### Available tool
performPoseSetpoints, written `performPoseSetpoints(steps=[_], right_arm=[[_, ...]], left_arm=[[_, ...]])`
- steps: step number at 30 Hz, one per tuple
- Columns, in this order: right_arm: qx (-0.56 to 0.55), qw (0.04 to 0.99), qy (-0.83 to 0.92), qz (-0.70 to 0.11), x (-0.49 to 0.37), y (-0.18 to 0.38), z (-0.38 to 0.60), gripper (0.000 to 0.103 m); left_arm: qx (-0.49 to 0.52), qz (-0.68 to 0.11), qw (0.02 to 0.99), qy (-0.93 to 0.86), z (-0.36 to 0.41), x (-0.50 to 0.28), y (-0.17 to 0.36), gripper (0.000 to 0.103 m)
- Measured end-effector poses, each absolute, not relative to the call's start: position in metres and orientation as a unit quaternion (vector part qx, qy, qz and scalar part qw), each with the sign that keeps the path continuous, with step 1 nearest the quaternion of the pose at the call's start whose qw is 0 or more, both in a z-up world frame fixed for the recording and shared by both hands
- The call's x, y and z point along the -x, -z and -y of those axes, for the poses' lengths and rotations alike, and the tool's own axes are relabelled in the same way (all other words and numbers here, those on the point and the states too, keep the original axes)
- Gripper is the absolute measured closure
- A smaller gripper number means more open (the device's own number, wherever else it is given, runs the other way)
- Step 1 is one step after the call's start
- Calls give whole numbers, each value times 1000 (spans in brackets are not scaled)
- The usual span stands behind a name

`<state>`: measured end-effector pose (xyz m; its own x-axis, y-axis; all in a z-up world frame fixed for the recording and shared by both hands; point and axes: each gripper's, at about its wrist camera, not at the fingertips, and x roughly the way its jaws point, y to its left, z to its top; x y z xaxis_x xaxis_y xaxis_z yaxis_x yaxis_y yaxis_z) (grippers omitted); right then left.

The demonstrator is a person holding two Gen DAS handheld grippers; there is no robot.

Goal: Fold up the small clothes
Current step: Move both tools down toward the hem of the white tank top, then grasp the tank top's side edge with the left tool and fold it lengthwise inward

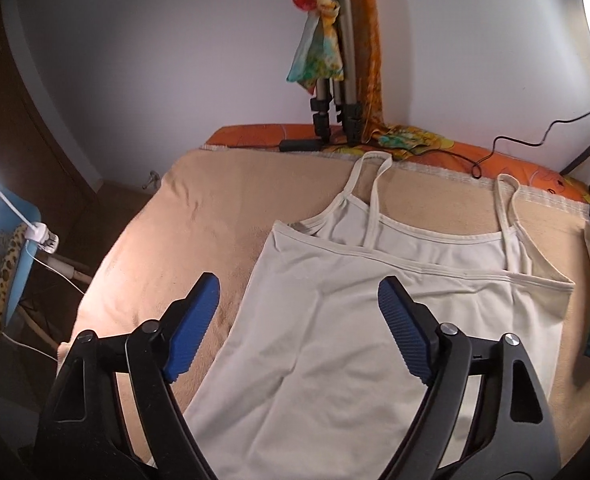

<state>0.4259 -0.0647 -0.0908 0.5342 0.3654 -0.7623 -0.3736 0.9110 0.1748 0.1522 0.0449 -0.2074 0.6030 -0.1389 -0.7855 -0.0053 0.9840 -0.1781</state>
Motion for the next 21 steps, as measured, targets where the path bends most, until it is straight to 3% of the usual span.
performPoseSetpoints(steps=[8, 16, 21], right_arm=[[44, 866, -199, -457, -454, 113, 29, 27], [36, 852, -193, -486, -486, 135, 12, 40], [22, 843, -195, -501, -502, 145, -1, 42]], left_arm=[[78, -443, 892, 46, -42, -156, 209, 55], [139, -435, 887, 67, -60, -157, 211, 87], [180, -433, 879, 90, -70, -156, 213, 96]])
